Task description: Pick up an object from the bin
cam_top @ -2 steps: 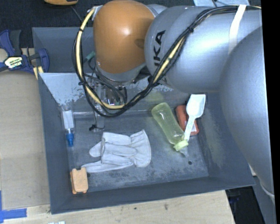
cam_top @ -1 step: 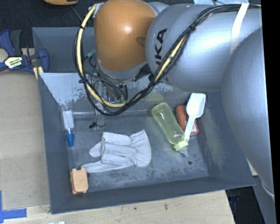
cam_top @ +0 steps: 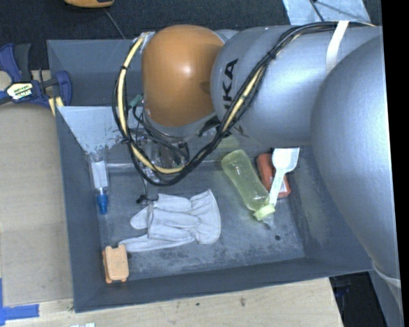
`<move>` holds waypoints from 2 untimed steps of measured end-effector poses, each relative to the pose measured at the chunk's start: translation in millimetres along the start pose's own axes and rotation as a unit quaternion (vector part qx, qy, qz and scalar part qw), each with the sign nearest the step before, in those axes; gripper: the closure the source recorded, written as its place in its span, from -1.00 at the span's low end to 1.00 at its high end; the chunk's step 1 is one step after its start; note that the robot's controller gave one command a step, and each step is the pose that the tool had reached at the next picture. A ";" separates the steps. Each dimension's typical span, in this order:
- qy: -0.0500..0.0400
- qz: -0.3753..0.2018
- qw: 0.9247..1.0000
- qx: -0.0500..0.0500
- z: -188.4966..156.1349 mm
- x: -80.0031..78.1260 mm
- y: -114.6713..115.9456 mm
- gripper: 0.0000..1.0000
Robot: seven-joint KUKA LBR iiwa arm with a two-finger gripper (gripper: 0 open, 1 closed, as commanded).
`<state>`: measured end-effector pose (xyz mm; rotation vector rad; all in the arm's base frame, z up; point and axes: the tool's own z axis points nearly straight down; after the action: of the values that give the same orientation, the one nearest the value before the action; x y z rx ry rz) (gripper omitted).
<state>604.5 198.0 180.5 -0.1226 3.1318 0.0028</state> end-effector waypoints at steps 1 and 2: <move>0.001 -0.045 0.999 0.000 59.2 -1.2 -46.2 -1.00; 0.003 -0.044 0.999 0.000 92.9 -0.3 -80.7 -1.00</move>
Offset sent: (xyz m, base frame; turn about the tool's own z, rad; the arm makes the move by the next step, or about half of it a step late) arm 0.0033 -0.0479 -0.0568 0.0025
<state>611.8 117.8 87.5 -0.2597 3.1287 0.0006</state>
